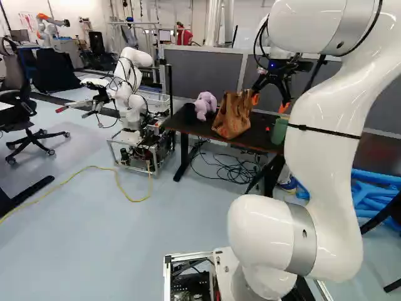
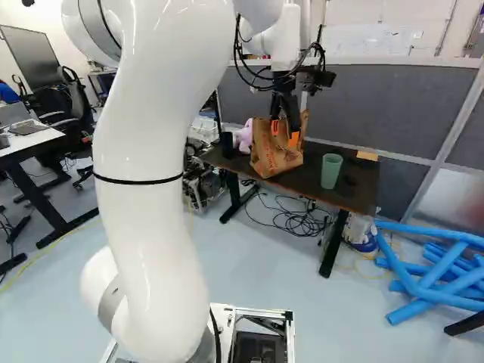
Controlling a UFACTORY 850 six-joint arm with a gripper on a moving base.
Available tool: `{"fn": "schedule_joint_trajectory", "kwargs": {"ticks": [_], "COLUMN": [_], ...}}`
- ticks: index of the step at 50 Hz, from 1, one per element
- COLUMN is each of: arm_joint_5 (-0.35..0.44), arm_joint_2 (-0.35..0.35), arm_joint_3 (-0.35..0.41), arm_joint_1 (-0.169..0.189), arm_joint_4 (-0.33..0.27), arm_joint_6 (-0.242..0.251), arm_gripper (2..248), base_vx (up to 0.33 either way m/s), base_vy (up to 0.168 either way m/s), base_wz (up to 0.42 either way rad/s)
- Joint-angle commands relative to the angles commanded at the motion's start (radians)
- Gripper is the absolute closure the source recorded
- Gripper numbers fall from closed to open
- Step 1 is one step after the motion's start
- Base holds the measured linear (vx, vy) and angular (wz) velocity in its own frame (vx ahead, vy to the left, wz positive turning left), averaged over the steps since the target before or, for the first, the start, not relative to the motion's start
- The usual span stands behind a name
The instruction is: Pick up the bag on the ground and place it on the table
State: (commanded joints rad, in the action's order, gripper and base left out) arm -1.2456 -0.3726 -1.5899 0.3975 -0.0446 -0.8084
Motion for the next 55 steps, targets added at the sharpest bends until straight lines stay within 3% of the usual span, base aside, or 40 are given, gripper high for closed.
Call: {"fn": "schedule_joint_trajectory", "kwargs": {"ticks": [28, 55], "arm_joint_5": [0.068, 0.224], "arm_joint_2": [0.021, 0.069], "arm_joint_3": [0.048, 0.159], "arm_joint_1": [-0.013, -0.042], "arm_joint_4": [0.001, 0.005], "arm_joint_6": [0.026, 0.085], "arm_gripper": [3, 3], "base_vx": [0.0, 0.0], "base_vy": [0.0, 0.0], "base_wz": [0.0, 0.0]}}
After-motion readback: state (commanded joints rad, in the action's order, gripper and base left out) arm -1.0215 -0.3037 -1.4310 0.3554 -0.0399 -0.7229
